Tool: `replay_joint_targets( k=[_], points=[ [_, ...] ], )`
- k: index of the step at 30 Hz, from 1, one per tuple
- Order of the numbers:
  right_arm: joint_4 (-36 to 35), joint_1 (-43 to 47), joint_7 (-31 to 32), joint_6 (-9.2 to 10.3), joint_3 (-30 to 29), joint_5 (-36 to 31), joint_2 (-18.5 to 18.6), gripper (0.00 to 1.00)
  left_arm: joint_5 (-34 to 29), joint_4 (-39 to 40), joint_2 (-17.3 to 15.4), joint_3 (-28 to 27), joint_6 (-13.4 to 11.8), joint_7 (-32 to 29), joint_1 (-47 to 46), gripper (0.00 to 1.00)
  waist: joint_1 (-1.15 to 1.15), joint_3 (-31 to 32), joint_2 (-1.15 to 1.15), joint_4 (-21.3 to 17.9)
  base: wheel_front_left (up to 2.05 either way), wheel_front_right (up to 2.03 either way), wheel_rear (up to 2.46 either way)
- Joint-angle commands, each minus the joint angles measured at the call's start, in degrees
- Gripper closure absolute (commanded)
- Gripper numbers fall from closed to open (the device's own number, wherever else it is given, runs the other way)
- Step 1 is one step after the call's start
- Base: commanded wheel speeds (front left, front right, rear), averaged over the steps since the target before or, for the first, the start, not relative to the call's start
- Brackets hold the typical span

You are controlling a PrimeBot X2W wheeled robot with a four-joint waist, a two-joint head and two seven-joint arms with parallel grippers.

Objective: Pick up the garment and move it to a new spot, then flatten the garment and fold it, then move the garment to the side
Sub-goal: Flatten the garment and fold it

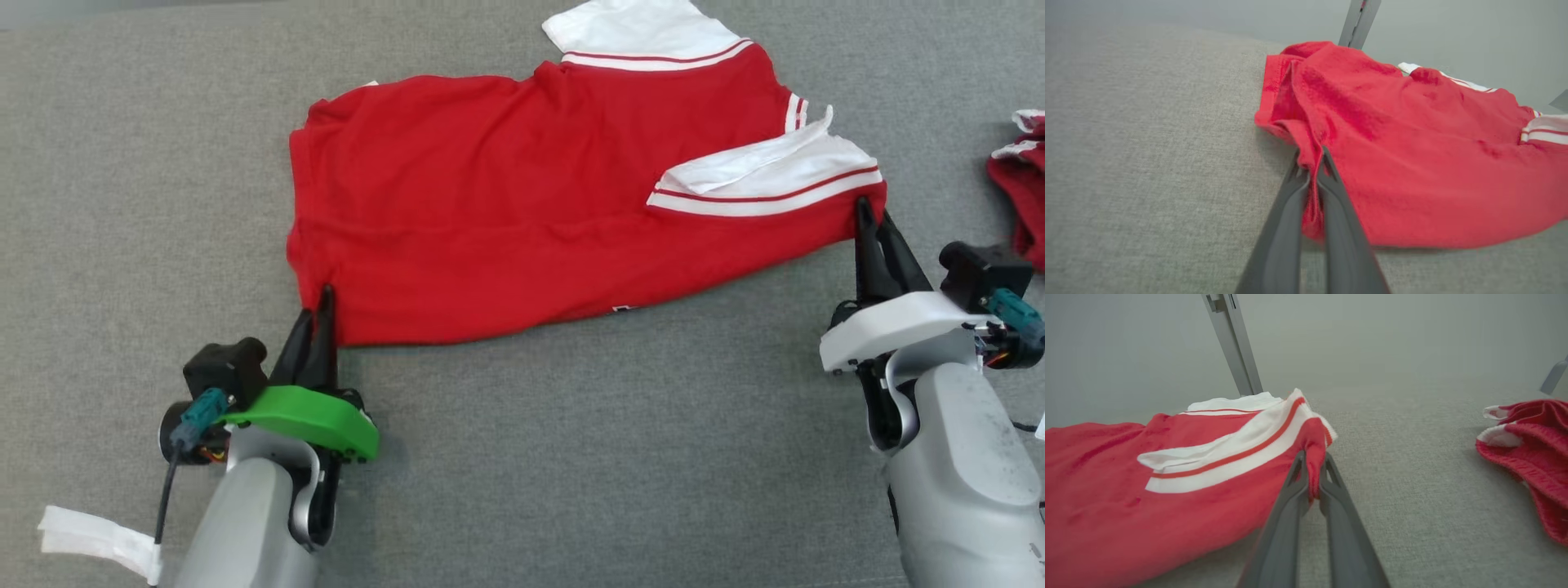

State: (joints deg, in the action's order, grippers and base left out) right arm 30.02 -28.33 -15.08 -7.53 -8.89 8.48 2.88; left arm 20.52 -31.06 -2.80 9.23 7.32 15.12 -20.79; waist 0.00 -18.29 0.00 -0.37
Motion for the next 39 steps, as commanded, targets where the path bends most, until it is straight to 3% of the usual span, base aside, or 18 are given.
replay_joint_targets(
  k=[1,6,14,23,24,25,26,27,33,39],
  points=[
    [-0.5,-0.7,-0.1,0.10,0.1,0.8,0.4,1.00,0.0,1.1,-0.6,-0.9,0.3,0.0,-1.2,1.00,0.00,1.8,0.00,0.0,0.00,0.00,0.00],
    [0.7,-0.8,-0.1,0.10,1.1,4.0,1.4,1.00,-0.6,3.1,-1.1,-2.3,0.2,0.0,-0.1,1.00,0.00,5.8,0.00,-0.3,0.00,0.00,0.00],
    [4.9,8.0,-0.1,0.10,4.9,8.4,3.4,1.00,0.9,-1.9,-0.7,-0.9,0.1,0.0,9.6,1.00,0.00,12.0,0.00,-1.2,0.00,0.00,0.00],
    [4.8,17.9,-0.1,0.11,6.5,10.5,4.4,1.00,2.6,-3.7,-0.3,0.2,0.1,0.0,18.7,1.00,0.00,13.2,0.00,-1.3,0.00,0.00,0.00],
    [4.6,18.2,-0.1,0.11,6.5,10.4,4.5,0.85,2.7,-3.4,-0.3,0.4,0.1,0.0,18.9,0.93,0.00,12.9,0.00,-1.2,0.00,0.00,0.00],
    [4.4,18.3,-0.1,0.11,6.4,10.2,4.5,0.67,2.7,-3.3,-0.3,0.5,0.1,0.0,18.9,0.53,0.00,12.6,0.00,-1.2,0.00,0.00,0.00],
    [4.1,18.2,-0.1,0.10,6.4,10.1,4.4,0.19,2.8,-3.1,-0.3,0.5,0.1,0.0,18.6,0.00,0.00,12.3,0.00,-1.2,0.00,0.00,0.00],
    [4.0,18.0,-0.1,0.10,6.5,9.7,4.5,0.00,2.4,-2.7,-0.3,0.4,0.1,0.0,17.9,0.00,0.00,12.1,0.00,-1.2,0.00,0.00,0.00],
    [2.5,14.0,-0.1,0.10,5.8,7.0,5.0,0.00,0.4,0.9,-0.3,-1.8,-1.2,0.0,13.4,0.00,0.00,9.6,0.00,-1.0,0.00,0.00,0.00],
    [2.6,7.6,-0.1,0.10,6.7,4.7,6.0,0.00,-3.0,-2.1,-0.9,-4.1,-1.1,0.0,3.3,0.00,0.00,5.9,0.00,-0.3,0.00,0.00,0.00]
  ],
)
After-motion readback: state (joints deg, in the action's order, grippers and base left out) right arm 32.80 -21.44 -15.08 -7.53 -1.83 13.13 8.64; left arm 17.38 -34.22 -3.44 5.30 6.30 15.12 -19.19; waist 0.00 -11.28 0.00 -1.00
